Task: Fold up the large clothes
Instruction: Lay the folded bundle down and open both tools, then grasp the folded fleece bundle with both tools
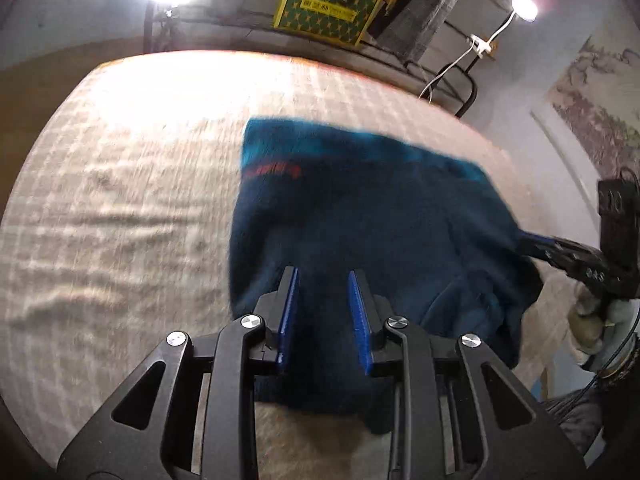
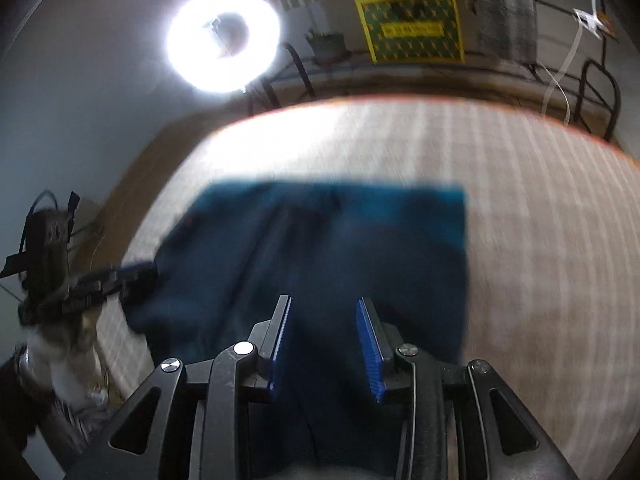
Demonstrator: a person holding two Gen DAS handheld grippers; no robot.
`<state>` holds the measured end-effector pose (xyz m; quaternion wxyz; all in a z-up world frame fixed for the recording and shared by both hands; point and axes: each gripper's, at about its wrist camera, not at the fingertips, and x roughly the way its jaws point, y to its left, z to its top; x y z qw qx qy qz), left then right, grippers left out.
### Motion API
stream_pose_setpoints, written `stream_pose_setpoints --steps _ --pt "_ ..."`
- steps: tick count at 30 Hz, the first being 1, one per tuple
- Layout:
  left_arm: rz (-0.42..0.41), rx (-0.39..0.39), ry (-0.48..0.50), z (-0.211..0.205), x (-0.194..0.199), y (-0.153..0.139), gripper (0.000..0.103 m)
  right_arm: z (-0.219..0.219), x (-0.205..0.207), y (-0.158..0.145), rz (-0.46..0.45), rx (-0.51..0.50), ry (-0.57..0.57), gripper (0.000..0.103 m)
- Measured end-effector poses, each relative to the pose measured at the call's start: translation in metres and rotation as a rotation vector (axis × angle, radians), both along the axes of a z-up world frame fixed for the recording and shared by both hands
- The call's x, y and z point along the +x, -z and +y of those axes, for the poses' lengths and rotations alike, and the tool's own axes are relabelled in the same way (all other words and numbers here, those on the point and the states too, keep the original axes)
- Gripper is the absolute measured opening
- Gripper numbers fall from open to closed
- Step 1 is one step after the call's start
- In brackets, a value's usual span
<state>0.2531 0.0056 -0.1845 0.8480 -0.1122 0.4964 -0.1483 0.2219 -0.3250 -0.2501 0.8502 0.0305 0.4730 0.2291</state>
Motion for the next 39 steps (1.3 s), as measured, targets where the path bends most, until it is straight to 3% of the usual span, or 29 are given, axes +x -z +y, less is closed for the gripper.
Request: stream_pose_setpoints --steps 5,8,12,17,19,21,23,24,25,29,33,39 --pt "0.043 -0.007 -0.009 0.010 -0.003 0.018 0.026 -0.015 -0.027 0.031 0.062 -0.096 -0.004 0.032" --pt "0.044 0.033 0.006 0.004 -0.004 0.028 0.026 -0.013 -0.027 0.041 0.071 -0.117 -0.023 0.032" --pt "0.022 0.064 0.005 -0.001 -0.012 0.029 0.026 -0.011 -0.029 0.045 0.066 -0.132 -0.034 0.032" --pt "0.052 0.041 0.014 0.013 -0.026 0.019 0.026 -0.022 -0.043 0.033 0.096 -0.103 -0.044 0.032" --pt "0.086 -0.008 -0.016 0.028 -0.032 0.015 0.027 -0.028 -0.054 0.024 0.084 -0.082 -0.045 0.034" --pt "0.082 -0.076 -0.066 0.048 -0.035 0.007 0.032 -0.039 -0.062 0.012 0.059 -0.008 -0.039 0.046" --pt "0.049 -0.135 -0.129 0.068 -0.033 -0.002 0.049 -0.049 -0.064 0.002 0.000 0.044 -0.019 0.073" --pt "0.035 -0.165 -0.161 0.080 -0.030 -0.005 0.057 -0.056 -0.064 -0.003 -0.047 0.071 0.012 0.078" --pt "0.033 -0.189 -0.183 0.086 -0.026 -0.006 0.058 -0.061 -0.061 -0.005 -0.069 0.093 0.033 0.084" --pt "0.080 -0.332 -0.202 0.100 -0.006 0.004 0.067 -0.071 -0.041 0.003 -0.037 0.158 0.090 0.085" --pt "0.167 -0.444 -0.201 0.097 0.015 0.028 0.068 -0.072 -0.022 0.017 0.018 0.174 0.094 0.086" --pt "0.241 -0.519 -0.178 0.095 0.033 0.052 0.068 -0.089 -0.007 0.041 0.110 0.297 0.121 0.088"
